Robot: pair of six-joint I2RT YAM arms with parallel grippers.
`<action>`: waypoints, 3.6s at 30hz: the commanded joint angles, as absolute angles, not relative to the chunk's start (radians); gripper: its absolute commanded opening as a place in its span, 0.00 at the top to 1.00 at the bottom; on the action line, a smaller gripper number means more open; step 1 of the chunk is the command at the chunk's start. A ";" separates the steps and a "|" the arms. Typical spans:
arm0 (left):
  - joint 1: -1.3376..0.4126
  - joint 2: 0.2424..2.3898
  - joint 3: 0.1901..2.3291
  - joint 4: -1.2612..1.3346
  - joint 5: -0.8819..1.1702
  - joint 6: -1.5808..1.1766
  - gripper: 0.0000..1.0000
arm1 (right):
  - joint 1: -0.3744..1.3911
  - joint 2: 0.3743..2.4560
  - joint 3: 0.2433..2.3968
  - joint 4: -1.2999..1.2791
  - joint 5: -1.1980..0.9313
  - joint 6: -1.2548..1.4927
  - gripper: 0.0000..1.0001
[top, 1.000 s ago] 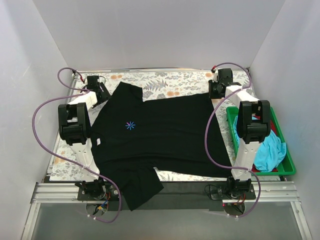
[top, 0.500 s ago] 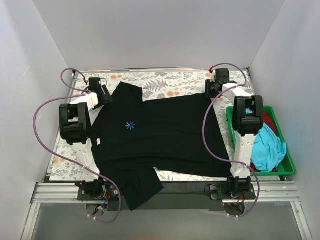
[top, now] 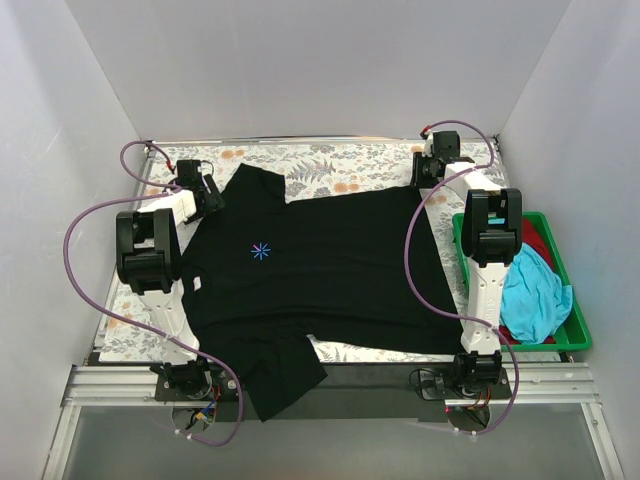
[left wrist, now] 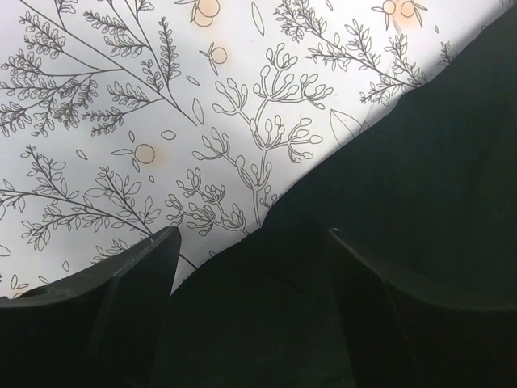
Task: Fold and stack the t-shirts
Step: Fold the tshirt
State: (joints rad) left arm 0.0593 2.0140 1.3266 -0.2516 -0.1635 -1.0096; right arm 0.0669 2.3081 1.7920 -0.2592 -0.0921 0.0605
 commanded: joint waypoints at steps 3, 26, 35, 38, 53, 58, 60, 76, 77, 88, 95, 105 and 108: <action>0.058 1.983 1.285 -0.307 -0.110 -0.997 0.33 | 0.064 2.326 1.792 -0.301 -0.133 0.066 0.74; 0.052 2.046 1.315 -0.341 -0.049 -0.989 0.77 | 0.061 2.309 1.781 -0.322 -0.117 0.046 0.99; 0.051 2.118 1.413 -0.342 -0.052 -1.000 1.00 | 0.048 2.303 1.807 -0.321 -0.103 0.060 0.99; 0.051 2.149 1.491 -0.328 -0.067 -1.002 1.00 | 0.041 2.287 1.813 -0.287 -0.063 0.060 0.99; 0.051 2.339 1.779 -0.252 0.038 -1.003 1.00 | -0.041 2.355 1.997 -0.192 -0.106 0.113 0.99; 0.054 2.361 1.813 -0.242 0.041 -1.020 1.00 | -0.069 2.378 2.026 -0.189 -0.181 0.135 0.99; 0.058 2.359 1.818 -0.242 0.054 -1.031 1.00 | -0.077 2.378 2.020 -0.189 -0.207 0.143 0.99; 0.078 2.137 1.672 -0.215 0.064 -1.002 1.00 | -0.092 2.178 1.861 -0.198 -0.256 0.091 0.99; 0.078 2.123 1.660 -0.215 0.067 -0.997 1.00 | -0.094 2.166 1.847 -0.196 -0.256 0.091 0.99; 0.078 1.953 1.514 -0.215 0.032 -0.979 1.00 | -0.103 1.994 1.680 -0.207 -0.233 0.086 0.99; 0.078 1.862 1.398 -0.229 -0.017 -0.982 1.00 | -0.126 1.893 1.540 -0.218 -0.222 0.087 0.99; 0.078 1.732 1.266 -0.275 -0.015 -1.045 1.00 | -0.147 1.784 1.382 -0.225 -0.186 0.095 0.99; 0.078 1.709 1.238 -0.291 -0.029 -1.048 1.00 | -0.147 1.758 1.342 -0.225 -0.176 0.106 0.99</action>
